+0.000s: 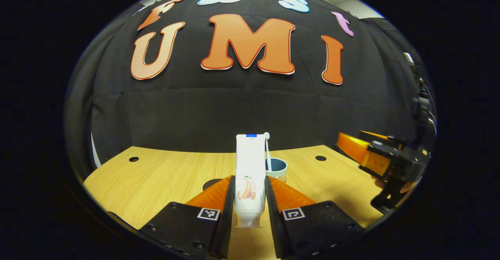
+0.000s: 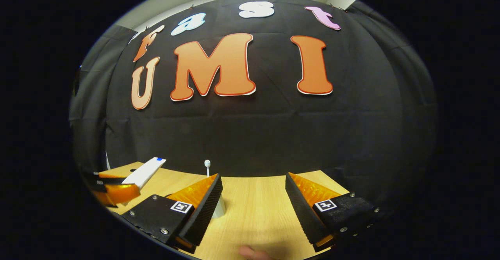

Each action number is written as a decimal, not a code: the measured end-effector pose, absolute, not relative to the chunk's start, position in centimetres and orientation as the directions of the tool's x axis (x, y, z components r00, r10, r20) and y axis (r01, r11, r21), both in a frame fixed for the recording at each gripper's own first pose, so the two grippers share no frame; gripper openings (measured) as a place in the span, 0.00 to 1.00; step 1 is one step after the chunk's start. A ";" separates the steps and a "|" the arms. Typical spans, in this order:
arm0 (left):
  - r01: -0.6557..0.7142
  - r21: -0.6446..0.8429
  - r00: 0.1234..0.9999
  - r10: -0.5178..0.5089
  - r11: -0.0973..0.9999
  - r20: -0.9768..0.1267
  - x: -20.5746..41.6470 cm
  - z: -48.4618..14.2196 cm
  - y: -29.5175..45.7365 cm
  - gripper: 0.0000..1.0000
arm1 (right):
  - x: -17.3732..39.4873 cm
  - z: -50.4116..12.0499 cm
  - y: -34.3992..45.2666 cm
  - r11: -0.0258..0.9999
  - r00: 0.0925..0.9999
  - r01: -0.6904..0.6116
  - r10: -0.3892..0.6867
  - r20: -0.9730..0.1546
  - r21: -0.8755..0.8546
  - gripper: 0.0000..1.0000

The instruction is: Put the toothbrush and toothpaste on the desktop into the cup, then pick up the cup and place it on the coaster on the desktop.

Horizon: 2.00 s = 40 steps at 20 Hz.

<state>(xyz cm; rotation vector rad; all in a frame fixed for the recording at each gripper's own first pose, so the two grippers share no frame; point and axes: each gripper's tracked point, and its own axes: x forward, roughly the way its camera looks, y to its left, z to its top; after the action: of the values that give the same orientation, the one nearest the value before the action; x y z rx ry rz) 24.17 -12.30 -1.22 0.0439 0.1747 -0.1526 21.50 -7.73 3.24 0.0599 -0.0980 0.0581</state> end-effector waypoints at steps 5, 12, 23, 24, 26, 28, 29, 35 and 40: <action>0.153 0.026 0.978 -0.148 0.988 -0.146 27.7 -0.1 -14.2 0.43 | 16.4 0.7 -9.4 0.999 0.995 -0.038 0.041 0.095 -0.026 0.98; 0.164 0.010 0.984 -0.163 0.986 -0.075 33.9 2.5 -17.0 0.43 | 12.5 -1.2 -9.5 0.999 0.997 -0.036 0.038 0.062 -0.037 0.98; 0.170 0.001 0.980 -0.169 0.985 -0.109 39.8 0.1 -18.2 0.43 | 13.4 -3.5 -10.9 1.000 0.999 0.001 -0.001 0.046 0.004 0.98; 0.172 -0.003 0.978 -0.172 0.985 -0.115 40.0 -0.3 -18.3 0.44 | 13.6 -3.6 -10.9 1.000 0.999 0.001 -0.001 0.044 0.004 0.98; 0.165 0.003 0.982 -0.164 0.986 -0.097 40.0 0.2 -18.1 0.45 | 13.7 -3.9 -10.7 1.000 0.999 -0.001 0.001 0.040 0.006 0.98; 0.165 0.007 0.985 -0.164 0.986 -0.059 39.6 1.3 -17.9 0.43 | 13.8 -4.2 -10.6 1.000 0.999 -0.005 0.005 0.033 0.014 0.98; 0.172 0.010 0.983 -0.171 0.985 -0.062 39.6 1.6 -18.2 0.43 | 13.9 -4.4 -10.6 1.000 1.000 -0.005 0.004 0.030 0.019 0.98; 0.175 0.023 0.975 -0.170 0.984 -0.144 40.2 -1.2 -18.3 0.43 | 14.1 -4.7 -10.6 0.999 1.000 -0.004 0.002 0.023 0.045 0.98; 0.210 0.019 0.966 -0.205 0.977 -0.160 39.5 -1.5 -18.6 0.46 | 14.3 -5.0 -10.5 0.998 1.000 -0.008 0.007 0.019 0.057 0.98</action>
<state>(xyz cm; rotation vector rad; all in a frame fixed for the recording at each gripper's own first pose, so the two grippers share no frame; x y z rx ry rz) 39.52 -18.57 -1.46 0.0360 0.1578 -0.2098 14.27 -10.48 -5.04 0.0575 -0.0185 0.0078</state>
